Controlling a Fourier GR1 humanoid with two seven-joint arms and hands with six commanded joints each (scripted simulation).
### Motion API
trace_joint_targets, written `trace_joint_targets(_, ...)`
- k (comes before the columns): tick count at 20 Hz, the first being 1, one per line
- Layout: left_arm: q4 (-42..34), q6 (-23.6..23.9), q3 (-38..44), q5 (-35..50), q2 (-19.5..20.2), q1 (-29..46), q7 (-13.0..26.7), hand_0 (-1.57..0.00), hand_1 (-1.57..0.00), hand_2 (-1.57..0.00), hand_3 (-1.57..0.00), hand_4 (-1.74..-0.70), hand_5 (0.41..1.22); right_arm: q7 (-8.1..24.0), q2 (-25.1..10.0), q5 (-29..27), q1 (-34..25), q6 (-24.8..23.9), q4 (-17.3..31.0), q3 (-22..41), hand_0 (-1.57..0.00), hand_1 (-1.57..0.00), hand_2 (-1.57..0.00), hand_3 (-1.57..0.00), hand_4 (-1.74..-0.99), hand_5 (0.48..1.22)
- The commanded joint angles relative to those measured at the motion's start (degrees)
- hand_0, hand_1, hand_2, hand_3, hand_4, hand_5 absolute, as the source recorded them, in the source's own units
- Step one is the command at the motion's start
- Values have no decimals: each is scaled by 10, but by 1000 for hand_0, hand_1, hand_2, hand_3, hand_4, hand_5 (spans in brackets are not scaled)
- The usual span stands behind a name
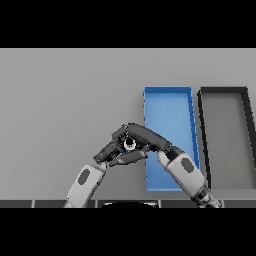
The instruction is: Pick up the blue pipe and place it into the blue bin.
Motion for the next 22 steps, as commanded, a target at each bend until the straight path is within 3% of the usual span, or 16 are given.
trace_joint_targets(1, 1, -2, 4, 0, 0, -1, -5, -1571, -1571, -1571, -1502, -1699, 1221, -11, -4, 0, 4, -1, -1, 6, -1343, -1343, -1354, -1186, -1628, 856)
trace_joint_targets(3, -6, -7, 2, 3, -4, 3, 0, -1571, -1571, -1571, -1464, -1713, 1221, -30, -14, 6, 7, -11, -10, 19, -1425, -1425, -1432, -1304, -1665, 987)
trace_joint_targets(5, -3, -7, 9, -1, -5, -3, 12, -1571, -1571, -1571, -1437, -1722, 1221, -55, -21, 18, 3, -15, -1, 30, -1478, -1478, -1482, -1400, -1692, 1071)
trace_joint_targets(8, -9, -10, 9, -6, -4, 2, 11, -1571, -1571, -1571, -1428, -1730, 1221, -78, -22, 23, 4, -19, 1, 32, -1523, -1523, -1526, -1484, -1716, 1144)
trace_joint_targets(12, -8, 11, 9, -42, 1, -1, -29, -1571, -1571, -1571, -1454, -1724, 1221, -79, -15, 42, 11, -30, -12, 27, -1551, -1551, -1552, -1535, -1731, 1190)
trace_joint_targets(13, -12, 19, 8, -52, 3, -1, -19, -1462, -1342, -1293, -1166, -1599, 1221, -90, -13, 53, 11, -29, -6, 26, -1555, -1555, -1556, -1542, -1733, 1196)
trace_joint_targets(14, -13, 8, 7, -48, 8, 0, -18, -1169, -1073, -1034, -933, -1475, 1221, -86, -10, 53, 9, -25, -6, 25, -1558, -1558, -1559, -1548, -1734, 1201)
trace_joint_targets(16, -22, -27, 11, -53, 17, -4, -1, -748, -687, -662, -596, -1282, 1221, -66, 2, 52, 12, -32, -15, 30, -1563, -1563, -1563, -1556, -1737, 1208)
trace_joint_targets(17, -18, -39, 12, -62, 20, -1, -8, -598, -549, -529, -477, -1206, 1221, -41, 6, 53, 12, -32, -18, 31, -1565, -1565, -1565, -1559, -1738, 1211)
trace_joint_targets(18, -15, -40, 10, -81, 18, -1, -8, -478, -439, -423, -381, -1136, 1132, -24, 9, 57, 16, -29, -23, 33, -1566, -1566, -1566, -1562, -1738, 1213)
trace_joint_targets(21, -13, -33, 20, -84, 10, 0, 22, -244, -224, -216, -195, -1017, 848, -29, 15, 77, 23, -19, -18, 20, -1568, -1568, -1569, -1566, -1740, 1217)
trace_joint_targets(22, -14, -34, 24, -79, 10, -1, 30, -195, -179, -173, -156, -996, 770, -15, 21, 82, 22, -16, -20, 23, -1569, -1569, -1569, -1567, -1740, 1218)
